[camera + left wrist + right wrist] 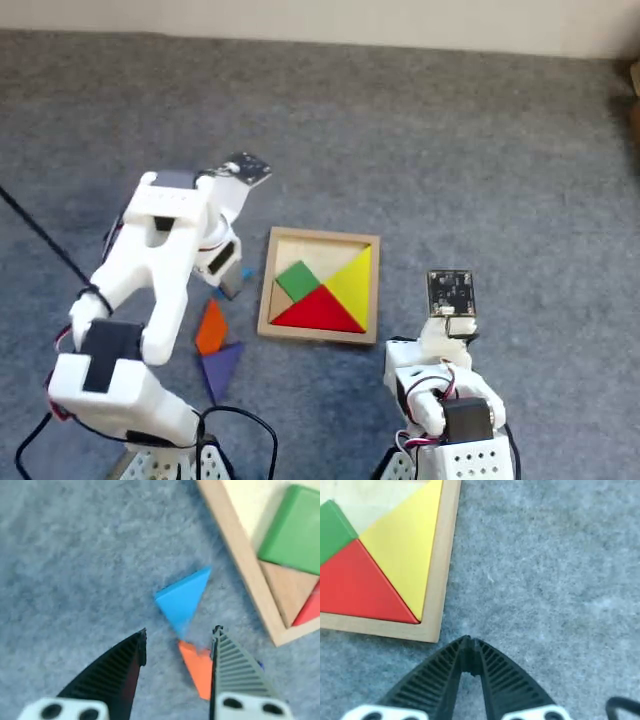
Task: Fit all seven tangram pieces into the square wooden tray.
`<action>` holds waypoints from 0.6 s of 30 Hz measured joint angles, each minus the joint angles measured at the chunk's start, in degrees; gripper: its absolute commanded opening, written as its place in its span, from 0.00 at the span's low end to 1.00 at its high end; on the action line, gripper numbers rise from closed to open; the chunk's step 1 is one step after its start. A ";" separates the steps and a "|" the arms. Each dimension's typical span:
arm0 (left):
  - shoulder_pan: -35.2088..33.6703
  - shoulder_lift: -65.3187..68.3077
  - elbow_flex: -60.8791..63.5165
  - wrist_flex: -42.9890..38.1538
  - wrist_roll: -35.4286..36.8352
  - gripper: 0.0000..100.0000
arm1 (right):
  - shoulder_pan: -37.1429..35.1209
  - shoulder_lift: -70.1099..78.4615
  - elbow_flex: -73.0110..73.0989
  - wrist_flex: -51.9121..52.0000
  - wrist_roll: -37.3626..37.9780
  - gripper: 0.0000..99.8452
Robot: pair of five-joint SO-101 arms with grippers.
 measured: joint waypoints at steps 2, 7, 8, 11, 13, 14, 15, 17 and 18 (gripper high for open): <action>-0.79 -1.85 1.23 -0.44 0.00 0.21 | 0.00 0.00 0.00 0.00 0.00 0.01; -0.53 -4.57 3.16 -5.89 -0.09 0.26 | 0.00 0.00 0.00 0.00 0.00 0.01; -0.62 -4.57 3.16 -7.12 -0.09 0.26 | 0.00 0.00 0.00 0.00 0.00 0.01; -0.70 -3.34 3.25 -10.02 -0.09 0.26 | 0.00 0.00 0.00 0.00 0.00 0.01; -0.70 -0.62 3.25 -11.52 -0.09 0.26 | 0.00 0.00 0.00 0.00 0.00 0.01; -0.70 0.88 3.25 -12.57 -0.09 0.26 | 0.00 0.00 0.00 0.00 0.00 0.01; -0.62 2.29 3.25 -13.54 -0.09 0.26 | 0.00 0.00 0.00 0.00 0.00 0.01; -0.53 4.22 3.25 -14.51 -0.09 0.26 | 0.00 0.00 0.00 0.00 0.00 0.01; -0.53 4.48 3.25 -14.59 -0.09 0.26 | 0.00 0.00 0.00 0.00 0.00 0.01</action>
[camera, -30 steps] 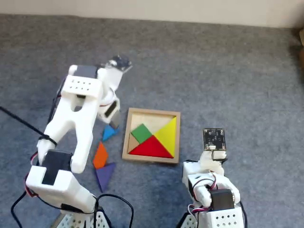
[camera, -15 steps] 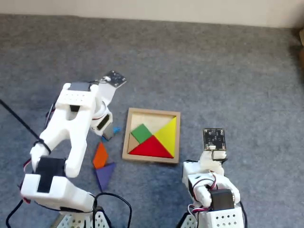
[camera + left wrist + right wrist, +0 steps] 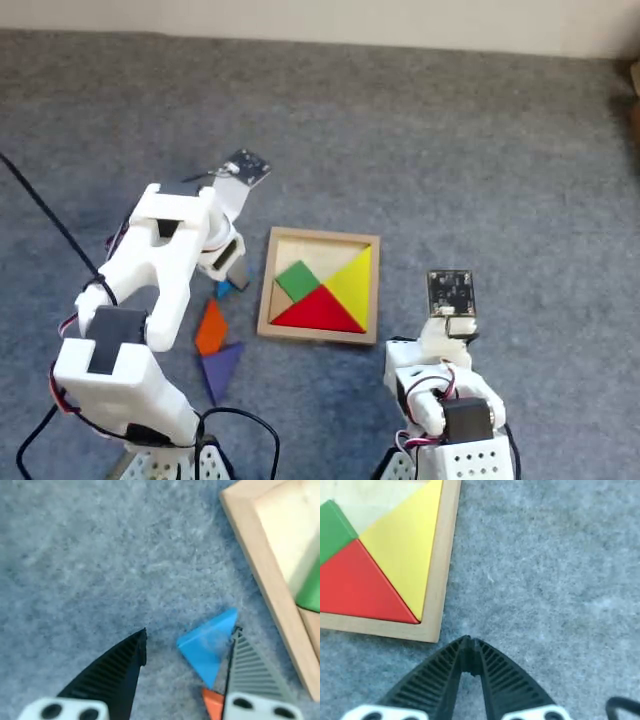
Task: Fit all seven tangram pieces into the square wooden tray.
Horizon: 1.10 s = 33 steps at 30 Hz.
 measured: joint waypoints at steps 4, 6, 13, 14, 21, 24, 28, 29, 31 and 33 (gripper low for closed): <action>-0.09 0.09 0.00 0.00 0.00 0.26 | 0.00 0.00 0.00 0.00 0.00 0.01; -0.09 0.09 0.00 0.00 0.00 0.26 | 0.00 0.00 0.00 0.00 0.00 0.01; 0.88 0.35 -0.09 0.18 0.00 0.19 | 0.00 0.00 0.00 0.00 0.00 0.01; 1.41 0.35 -0.09 0.62 0.00 0.19 | 0.00 0.00 0.00 0.00 0.00 0.01; 3.52 0.35 -0.09 1.41 -0.18 0.16 | 0.00 0.00 0.00 0.00 0.00 0.01; 3.60 0.35 -0.09 2.37 0.00 0.13 | 0.00 0.00 0.00 0.00 0.00 0.01; 3.69 0.35 -0.18 3.96 0.00 0.10 | 0.00 0.00 0.00 0.00 0.00 0.01; 3.69 0.35 -0.18 4.04 0.00 0.09 | 0.00 0.00 0.00 0.00 0.00 0.01; 3.78 0.35 -0.18 4.04 0.44 0.08 | 0.00 0.00 0.00 0.00 0.00 0.01; 3.96 0.35 -0.18 4.40 2.55 0.07 | 0.00 0.00 0.00 0.00 0.00 0.01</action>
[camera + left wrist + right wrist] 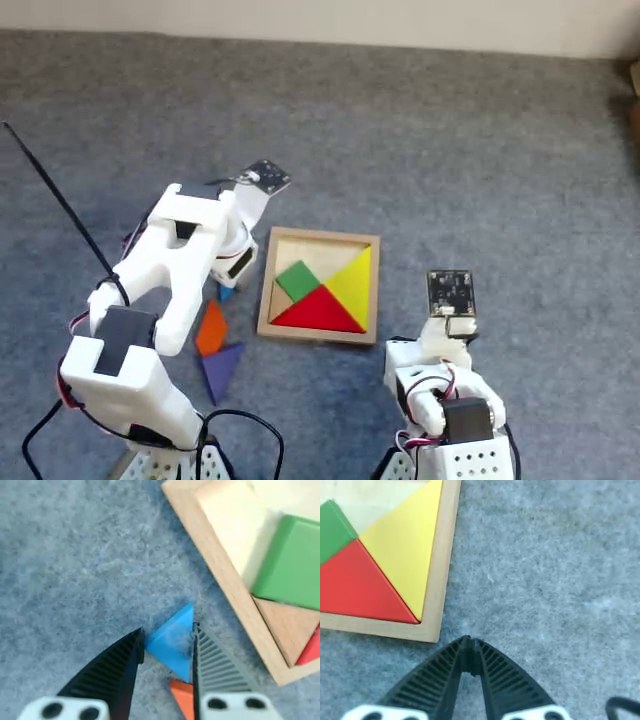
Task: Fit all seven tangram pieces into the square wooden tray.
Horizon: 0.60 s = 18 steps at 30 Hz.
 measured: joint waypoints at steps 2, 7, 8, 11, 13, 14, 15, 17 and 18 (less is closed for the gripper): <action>0.00 0.00 0.00 0.00 1.58 0.07 | 0.00 0.00 0.00 0.00 0.00 0.01; 0.00 -2.11 0.09 1.14 4.48 0.07 | 0.00 0.00 0.00 0.00 0.00 0.01; -0.09 -3.60 0.09 2.02 5.36 0.07 | 0.00 0.00 0.00 0.00 0.00 0.01; -0.26 -8.79 0.09 4.66 7.74 0.07 | 0.00 0.00 0.00 0.00 0.00 0.01; 0.70 -12.22 0.09 6.59 9.32 0.07 | 0.00 0.00 0.00 0.00 0.00 0.01; 1.49 -13.63 0.09 7.74 9.93 0.07 | 0.00 0.00 0.00 0.00 0.00 0.01; 2.37 -14.86 0.09 8.53 10.99 0.07 | 0.00 0.00 0.00 0.00 0.00 0.01; 4.31 -16.35 0.09 9.85 13.63 0.07 | 0.00 0.00 0.00 0.00 0.00 0.01; 5.45 -16.62 0.09 10.37 15.56 0.07 | 0.00 0.00 0.00 0.00 0.00 0.01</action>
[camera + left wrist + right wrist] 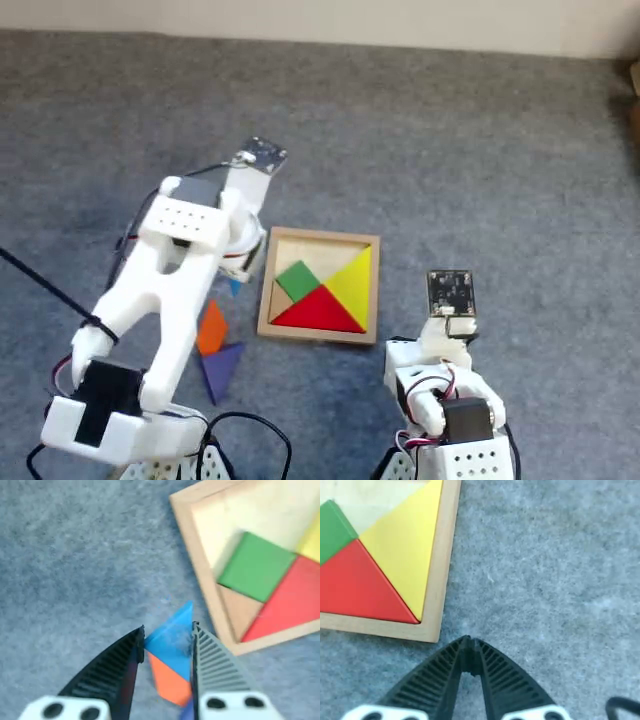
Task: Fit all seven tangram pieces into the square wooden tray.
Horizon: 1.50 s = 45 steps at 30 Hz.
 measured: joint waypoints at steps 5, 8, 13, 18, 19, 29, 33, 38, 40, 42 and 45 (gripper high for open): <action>4.66 -0.09 0.00 1.14 10.29 0.07 | 0.00 0.00 0.00 0.00 0.00 0.01; 7.82 -0.09 0.00 1.14 15.38 0.07 | 0.00 0.00 0.00 0.00 0.00 0.01; 12.66 -0.09 0.00 -2.29 25.76 0.03 | 0.00 0.00 0.00 0.00 0.00 0.01; 15.30 -0.09 0.00 -6.07 32.09 0.01 | 0.00 0.00 0.00 0.00 0.00 0.01; 15.91 -0.09 0.00 -6.95 32.70 0.02 | 0.00 0.00 0.00 0.00 0.00 0.01; 18.90 -0.09 0.00 -13.89 42.55 0.13 | 0.00 0.00 0.00 0.00 0.00 0.01; 18.90 -0.09 0.00 -14.42 46.07 0.13 | 0.00 0.00 0.00 0.00 0.00 0.01; 18.90 0.62 0.00 -16.70 49.41 0.13 | 0.00 0.00 0.00 0.00 0.00 0.01; 18.81 3.25 0.00 -17.23 50.64 0.13 | 0.00 0.00 0.00 0.00 0.00 0.01; 18.90 6.59 -0.18 -17.32 51.96 0.13 | 0.00 0.00 0.00 0.00 0.00 0.01; 18.90 10.99 -2.64 -17.32 53.71 0.13 | 0.00 0.00 0.00 0.00 0.00 0.01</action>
